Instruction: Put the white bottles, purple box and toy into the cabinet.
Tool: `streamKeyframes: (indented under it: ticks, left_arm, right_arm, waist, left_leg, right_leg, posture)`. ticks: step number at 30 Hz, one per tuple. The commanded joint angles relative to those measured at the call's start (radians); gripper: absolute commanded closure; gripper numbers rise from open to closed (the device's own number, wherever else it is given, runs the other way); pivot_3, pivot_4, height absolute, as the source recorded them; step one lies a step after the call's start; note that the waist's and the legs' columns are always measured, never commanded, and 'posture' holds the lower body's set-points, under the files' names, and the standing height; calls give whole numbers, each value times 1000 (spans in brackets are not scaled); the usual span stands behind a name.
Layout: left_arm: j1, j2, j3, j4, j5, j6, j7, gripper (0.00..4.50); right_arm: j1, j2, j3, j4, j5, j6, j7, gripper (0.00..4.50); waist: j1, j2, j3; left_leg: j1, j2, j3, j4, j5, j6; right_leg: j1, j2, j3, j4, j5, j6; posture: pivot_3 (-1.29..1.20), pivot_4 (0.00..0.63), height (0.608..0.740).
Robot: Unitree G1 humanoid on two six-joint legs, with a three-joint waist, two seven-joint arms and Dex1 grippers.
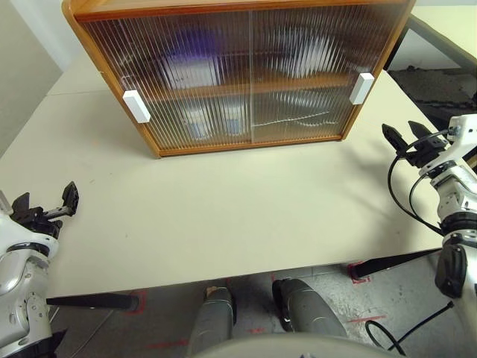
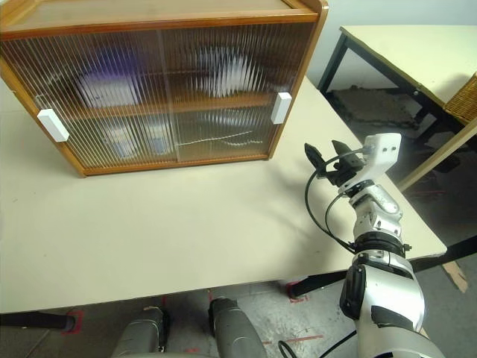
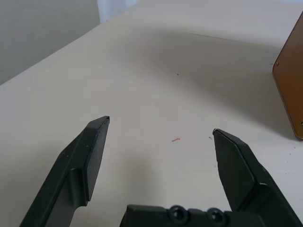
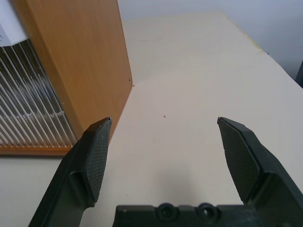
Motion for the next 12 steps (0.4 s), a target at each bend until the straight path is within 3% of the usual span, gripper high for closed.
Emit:
streamKeyframes:
  ticks: [1,12]
  left_arm:
    - [19,-14,29,-13,0,-13,6,0]
    - [56,-43,45,-70,-9,-1,19,0]
  right_arm:
    - [-23,-6,8,26,-23,-10,3,19]
    - [-26,8,14,28,-45,-23,23,19]
  waist:
    - [0,0,0]
    - [11,-3,4]
  left_leg:
    - [0,0,0,0,0,0]
    - [1,0,0,-1,0,0]
  right_leg:
    - [0,0,0,0,0,0]
    - [0,0,0,0,0,0]
  posture:
    - [-94,121,740]
    - [-81,152,740]
